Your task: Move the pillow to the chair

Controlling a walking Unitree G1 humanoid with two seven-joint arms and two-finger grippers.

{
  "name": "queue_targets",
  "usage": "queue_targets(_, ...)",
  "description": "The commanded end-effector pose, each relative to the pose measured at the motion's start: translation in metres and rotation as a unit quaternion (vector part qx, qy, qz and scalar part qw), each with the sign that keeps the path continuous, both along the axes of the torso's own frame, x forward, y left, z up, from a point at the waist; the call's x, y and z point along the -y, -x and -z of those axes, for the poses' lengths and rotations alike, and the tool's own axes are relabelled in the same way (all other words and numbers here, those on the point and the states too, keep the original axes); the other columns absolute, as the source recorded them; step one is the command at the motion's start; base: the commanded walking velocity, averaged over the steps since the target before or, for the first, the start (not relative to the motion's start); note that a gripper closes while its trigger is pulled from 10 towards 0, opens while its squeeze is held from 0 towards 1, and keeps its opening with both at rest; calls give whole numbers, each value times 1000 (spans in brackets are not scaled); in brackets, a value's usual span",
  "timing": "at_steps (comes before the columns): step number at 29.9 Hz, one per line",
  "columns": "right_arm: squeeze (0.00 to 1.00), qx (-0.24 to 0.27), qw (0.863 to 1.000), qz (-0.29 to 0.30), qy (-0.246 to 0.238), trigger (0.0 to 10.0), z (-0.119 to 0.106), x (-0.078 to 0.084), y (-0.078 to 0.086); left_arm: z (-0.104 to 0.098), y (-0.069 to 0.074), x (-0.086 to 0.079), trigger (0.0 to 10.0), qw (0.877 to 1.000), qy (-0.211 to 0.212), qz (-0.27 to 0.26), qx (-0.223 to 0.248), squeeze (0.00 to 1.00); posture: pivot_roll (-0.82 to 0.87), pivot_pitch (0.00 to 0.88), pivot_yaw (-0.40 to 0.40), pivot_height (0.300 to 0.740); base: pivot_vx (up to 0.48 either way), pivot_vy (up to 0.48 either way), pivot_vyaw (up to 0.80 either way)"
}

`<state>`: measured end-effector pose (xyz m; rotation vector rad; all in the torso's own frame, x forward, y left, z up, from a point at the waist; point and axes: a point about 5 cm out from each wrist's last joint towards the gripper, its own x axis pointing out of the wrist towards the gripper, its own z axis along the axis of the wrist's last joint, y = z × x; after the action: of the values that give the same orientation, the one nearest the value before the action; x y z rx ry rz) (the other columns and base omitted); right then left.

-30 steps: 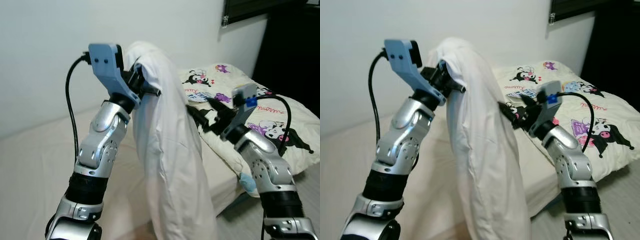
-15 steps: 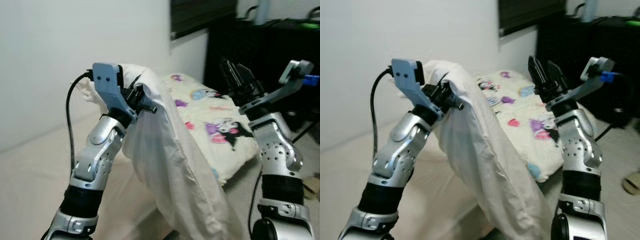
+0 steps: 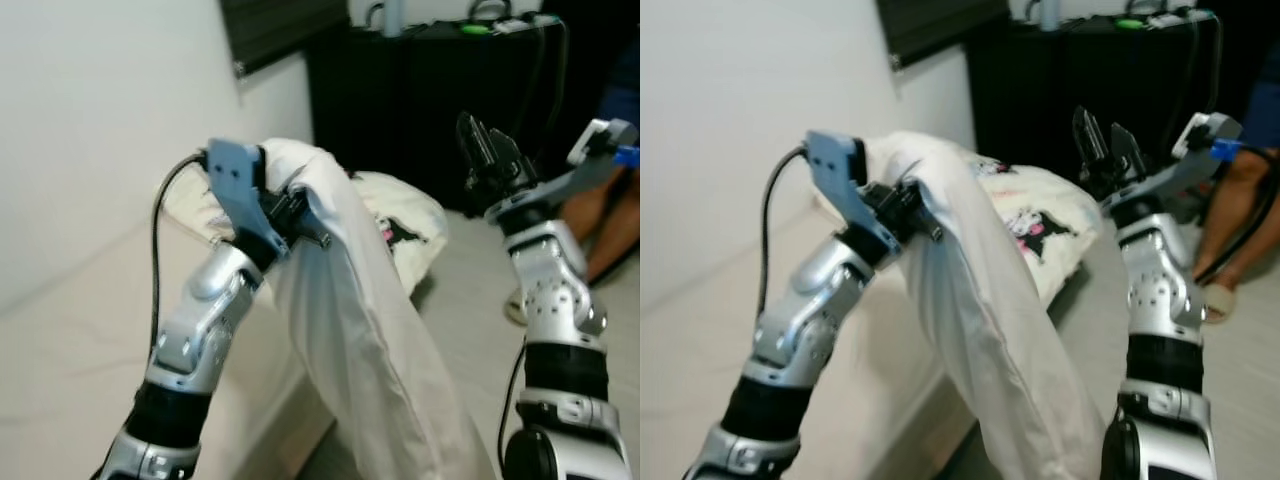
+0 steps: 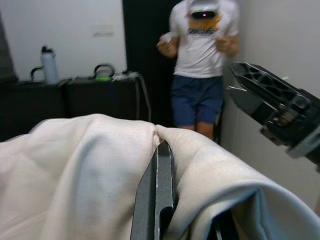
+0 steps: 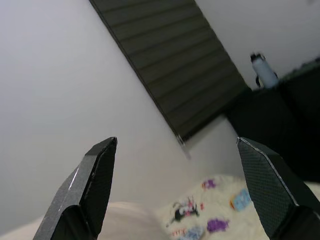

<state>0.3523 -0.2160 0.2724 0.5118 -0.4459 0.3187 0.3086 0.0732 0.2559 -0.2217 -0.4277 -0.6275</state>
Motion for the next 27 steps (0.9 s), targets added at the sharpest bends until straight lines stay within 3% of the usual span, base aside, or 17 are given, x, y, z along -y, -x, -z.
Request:
queue_targets(1, 0, -20, 1000, -13, 5, 10000, 10, -12, -3, -12, 3, -10, 10000, 999, 16, -16, 35, 0, -46, 0, 99, 707, 0, 0, -731)
queue_targets(7, 0, -43, 998, -25, 37, 10000, 24, -30, -4, -2, -3, -17, 10000, 998, 7, -59, 20, 0, -39, 0, 91, 707, 0, 0, -728)
queue_targets(10, 0, -48, 997, -24, 52, 10000, 29, -32, -4, 3, -6, -20, 10000, 996, -15, -81, 18, 0, -41, 0, 94, 707, 0, 0, -731)
queue_targets(12, 0, -60, 995, -22, 77, 10000, 41, -35, -3, 12, -9, -25, 10000, 991, -62, -115, 19, 0, -39, 0, 92, 707, 0, 0, -731)
queue_targets(17, 0, -73, 993, -18, 90, 10000, 54, -36, -2, 22, -10, -35, 10000, 984, -99, -146, 15, 0, -29, 0, 98, 707, 0, 0, -731)
queue_targets(20, 0, -87, 993, -6, 85, 10000, 70, -33, 1, 43, -10, -61, 10000, 970, -147, -194, -1, 0, -21, 0, 117, 707, 0, 0, -731)
queue_targets(21, 0, -87, 993, -6, 85, 10000, 70, -33, 1, 43, -10, -61, 10000, 970, -147, -194, -1, 0, -21, 0, 117, 707, 0, 0, -731)
queue_targets(22, 0, -90, 992, -2, 84, 10000, 75, -32, 1, 51, -10, -73, 10000, 963, -160, -215, -15, 0, -8, 0, 140, 707, 0, 0, -731)
queue_targets(23, 0, -90, 992, -2, 84, 10000, 75, -32, 1, 51, -10, -73, 10000, 963, -160, -215, -15, 0, -8, 0, 140, 707, 0, 0, -731)
queue_targets(25, 0, -95, 992, 4, 80, 10000, 83, -31, 1, 63, -9, -91, 10000, 954, -173, -241, -37, 0, 10, 0, 151, 707, 0, 0, -728)
queue_targets(27, 0, -99, 992, 8, 75, 10000, 87, -31, 1, 67, -8, -99, 10000, 950, -177, -253, -45, 0, 28, 0, 166, 707, 0, 0, -728)
